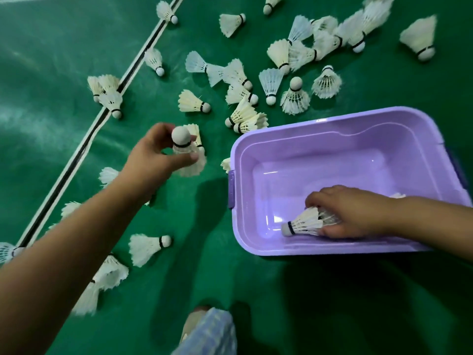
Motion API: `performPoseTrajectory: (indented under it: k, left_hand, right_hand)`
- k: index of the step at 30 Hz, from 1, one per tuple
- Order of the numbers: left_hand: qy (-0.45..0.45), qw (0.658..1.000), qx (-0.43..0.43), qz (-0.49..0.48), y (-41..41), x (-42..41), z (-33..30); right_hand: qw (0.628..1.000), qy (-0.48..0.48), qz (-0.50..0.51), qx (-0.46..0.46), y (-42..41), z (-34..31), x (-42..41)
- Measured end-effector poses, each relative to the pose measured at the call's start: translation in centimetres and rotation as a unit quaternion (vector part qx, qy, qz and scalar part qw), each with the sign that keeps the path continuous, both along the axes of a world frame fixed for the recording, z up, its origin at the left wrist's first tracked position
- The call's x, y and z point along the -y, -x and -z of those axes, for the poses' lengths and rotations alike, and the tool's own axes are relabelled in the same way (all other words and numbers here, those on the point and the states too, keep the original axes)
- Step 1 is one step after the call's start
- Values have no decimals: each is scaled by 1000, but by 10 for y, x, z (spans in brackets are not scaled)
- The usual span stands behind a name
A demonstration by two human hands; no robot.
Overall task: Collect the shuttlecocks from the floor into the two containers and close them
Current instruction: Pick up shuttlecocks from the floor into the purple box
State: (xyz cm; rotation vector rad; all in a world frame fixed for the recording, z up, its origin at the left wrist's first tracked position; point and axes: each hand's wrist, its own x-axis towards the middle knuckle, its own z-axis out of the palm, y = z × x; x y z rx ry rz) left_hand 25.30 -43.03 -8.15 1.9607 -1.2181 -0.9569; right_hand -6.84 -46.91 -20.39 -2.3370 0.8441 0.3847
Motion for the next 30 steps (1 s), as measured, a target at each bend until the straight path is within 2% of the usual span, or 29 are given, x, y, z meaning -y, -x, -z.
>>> performPoseTrajectory:
  k: [1,2,3,6,8,16,21,25,28,30]
  left_hand:
    - [6,995,-94,46,22,0,-11]
    - [-10,987,-128,98,39,0,-17]
    - [-36,981,-120,145,55,0,-15]
    - [-129,969,-1,213,78,-3,15]
    - [-164,958,39,230,85,-4,35]
    - [-139,935,91,315,118,6,57]
    - [-134,908,147,369,140,19,84]
    - [-153,862,203,438,153,19,93]
    - [-166,835,229,472,160,18,99]
    - [-172,819,243,491,163,15,104]
  right_hand:
    - [1000,-10,11,14,5,-5,2]
    - [999,-17,23,38,7,-9,3]
    - [997,-22,37,61,13,-14,6]
    - [989,-31,81,117,25,-24,10]
    - [986,-33,99,131,31,-27,10]
    - [983,-48,109,141,31,-28,4]
    - [987,-68,128,72,38,-19,8]
    - [993,-57,89,-43,33,-12,7]
    - [995,-36,82,-50,33,-19,11]
    - [993,59,99,-17,41,-30,16]
